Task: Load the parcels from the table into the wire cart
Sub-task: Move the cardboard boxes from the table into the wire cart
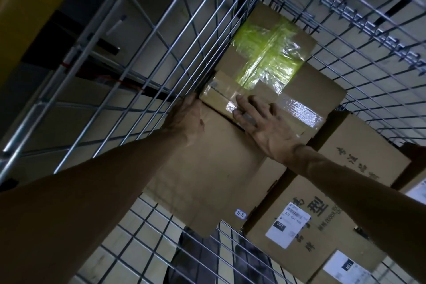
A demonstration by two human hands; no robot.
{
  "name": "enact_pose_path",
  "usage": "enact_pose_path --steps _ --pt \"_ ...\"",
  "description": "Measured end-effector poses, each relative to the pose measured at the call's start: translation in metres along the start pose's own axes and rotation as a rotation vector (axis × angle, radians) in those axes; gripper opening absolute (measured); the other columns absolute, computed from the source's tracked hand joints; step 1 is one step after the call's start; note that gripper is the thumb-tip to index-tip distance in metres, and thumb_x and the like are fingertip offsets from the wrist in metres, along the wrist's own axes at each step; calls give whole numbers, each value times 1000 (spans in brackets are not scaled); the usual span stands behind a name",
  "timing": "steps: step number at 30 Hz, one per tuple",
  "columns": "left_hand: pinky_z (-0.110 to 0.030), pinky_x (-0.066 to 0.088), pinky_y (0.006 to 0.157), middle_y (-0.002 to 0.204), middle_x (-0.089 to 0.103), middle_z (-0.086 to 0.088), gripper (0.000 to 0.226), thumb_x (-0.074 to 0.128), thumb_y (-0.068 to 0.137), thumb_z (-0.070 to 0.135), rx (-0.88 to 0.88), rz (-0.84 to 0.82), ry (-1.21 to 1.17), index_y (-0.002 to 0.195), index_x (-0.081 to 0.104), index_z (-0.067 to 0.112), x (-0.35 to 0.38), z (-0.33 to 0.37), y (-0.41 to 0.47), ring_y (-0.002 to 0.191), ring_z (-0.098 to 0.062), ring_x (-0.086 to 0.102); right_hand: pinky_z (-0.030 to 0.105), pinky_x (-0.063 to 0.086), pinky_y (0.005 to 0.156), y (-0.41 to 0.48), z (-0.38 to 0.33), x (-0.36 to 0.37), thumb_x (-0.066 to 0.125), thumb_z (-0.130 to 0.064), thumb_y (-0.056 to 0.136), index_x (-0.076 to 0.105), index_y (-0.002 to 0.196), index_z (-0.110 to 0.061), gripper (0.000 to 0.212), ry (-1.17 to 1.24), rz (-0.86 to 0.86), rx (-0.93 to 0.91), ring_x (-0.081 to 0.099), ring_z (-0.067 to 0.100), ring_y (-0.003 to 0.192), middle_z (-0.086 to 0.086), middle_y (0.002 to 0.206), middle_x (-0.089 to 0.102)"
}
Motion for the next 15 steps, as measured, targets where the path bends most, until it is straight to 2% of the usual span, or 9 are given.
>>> enact_pose_path --steps 3,6,7,9,11,13,15 --pt "-37 29 116 158 22 -3 55 54 94 13 14 61 14 146 39 11 -1 7 -4 140 -27 32 56 49 86 8 -3 4 84 -17 68 51 140 -13 79 47 -23 48 31 36 131 16 154 26" --pt "-39 35 112 155 22 -5 55 53 93 10 37 110 -7 146 38 10 -2 11 -7 135 -27 37 57 48 91 14 2 8 80 -20 78 54 140 -17 67 157 -39 27 36 38 136 15 156 33" --pt "-39 34 113 156 21 -5 55 54 93 9 48 106 -9 145 39 10 -3 13 -8 136 -27 36 58 44 96 15 4 7 74 -23 86 49 143 -19 62 205 -80 8 33 39 141 14 159 29" --pt "-38 33 114 159 20 -2 54 55 92 9 110 102 -5 144 42 13 0 12 -6 140 -25 32 56 32 109 15 8 8 51 -29 101 36 151 -25 53 225 -98 -11 15 35 149 11 164 12" --pt "-37 29 117 161 19 -2 55 54 92 10 181 91 37 145 44 16 3 13 -4 145 -24 25 54 28 113 11 11 1 35 -36 102 32 153 -26 52 292 -92 42 13 35 150 13 164 11" --pt "-37 25 118 162 20 -3 55 52 92 11 231 97 46 146 44 16 3 13 -1 147 -23 21 55 25 114 0 20 -4 30 -38 101 24 156 -26 56 412 -20 222 12 35 150 13 164 11" --pt "-36 27 118 160 25 -5 55 51 92 10 259 129 48 146 45 16 2 13 -2 146 -24 25 54 17 118 -15 29 -6 33 -35 106 -1 156 -32 61 408 -100 462 -4 30 152 7 165 -5"
Point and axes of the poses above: each hand's wrist, its own y-axis towards the middle knuckle, its own x-axis out of the palm, z = x × y, the point moved 2 cm from there along y, towards the middle knuckle
